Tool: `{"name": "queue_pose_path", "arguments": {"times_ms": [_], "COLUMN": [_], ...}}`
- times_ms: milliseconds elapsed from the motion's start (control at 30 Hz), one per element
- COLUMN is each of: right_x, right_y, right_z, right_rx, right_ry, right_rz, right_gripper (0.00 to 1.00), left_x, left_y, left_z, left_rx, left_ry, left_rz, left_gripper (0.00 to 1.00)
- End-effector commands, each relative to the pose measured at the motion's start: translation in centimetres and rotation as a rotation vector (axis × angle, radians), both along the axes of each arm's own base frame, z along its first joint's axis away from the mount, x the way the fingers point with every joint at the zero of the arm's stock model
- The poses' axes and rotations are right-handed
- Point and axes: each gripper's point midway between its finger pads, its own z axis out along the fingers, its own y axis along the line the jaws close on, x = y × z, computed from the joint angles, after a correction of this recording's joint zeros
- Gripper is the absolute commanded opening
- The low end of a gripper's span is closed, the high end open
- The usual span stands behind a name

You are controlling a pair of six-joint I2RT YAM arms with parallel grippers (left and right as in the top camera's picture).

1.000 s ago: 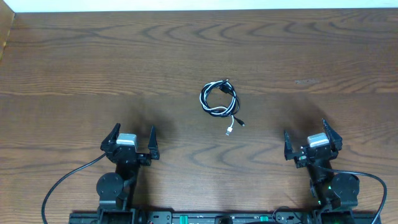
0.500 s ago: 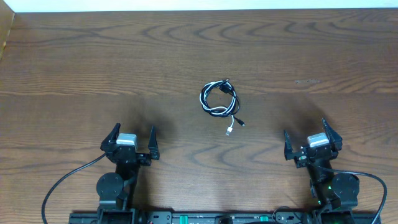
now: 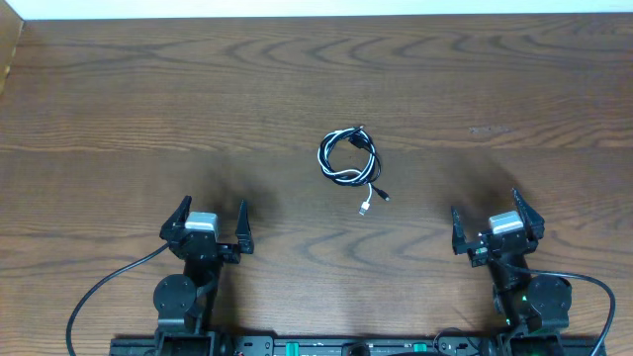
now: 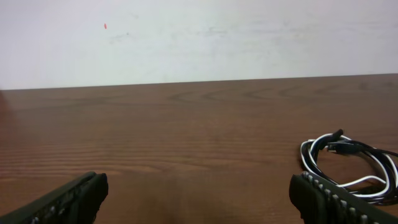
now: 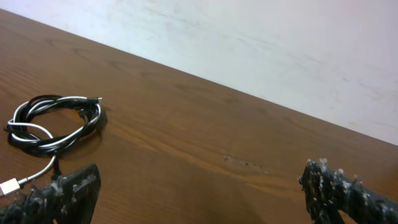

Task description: Untangle cables

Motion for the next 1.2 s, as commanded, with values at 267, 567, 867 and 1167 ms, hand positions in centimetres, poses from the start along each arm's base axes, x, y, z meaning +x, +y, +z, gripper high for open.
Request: {"name": "queue_pose_path", "arguments": {"times_ms": [267,567,867,1167], "right_x": [0.0,0.0,0.0,0.0], "right_y": [0.0,0.0,0.0,0.0], "right_z": [-0.1,-0.1,-0.1,-0.1], "right_rx": [0.013,0.013,0.013,0.013], "right_ry": [0.006,0.006,0.006,0.006], "right_rz": [0.000,0.001,0.001,0.001], "right_gripper": [0.99,0.99,0.99,0.99], "left_x": [0.0,-0.1,-0.1,0.8], "left_y": [-0.2,-0.2,-0.3,-2.4], "left_z": [-0.6,-0.8,3.4,8.6], "left_rx": [0.012,0.021,-0.045,-0.063], "left_ry": [0.012,0.019,-0.005,0.285], "left_rz": [-0.014,-0.013,-0.012,-0.127], "left_gripper": [0.98,0.98,0.98,0.98]}}
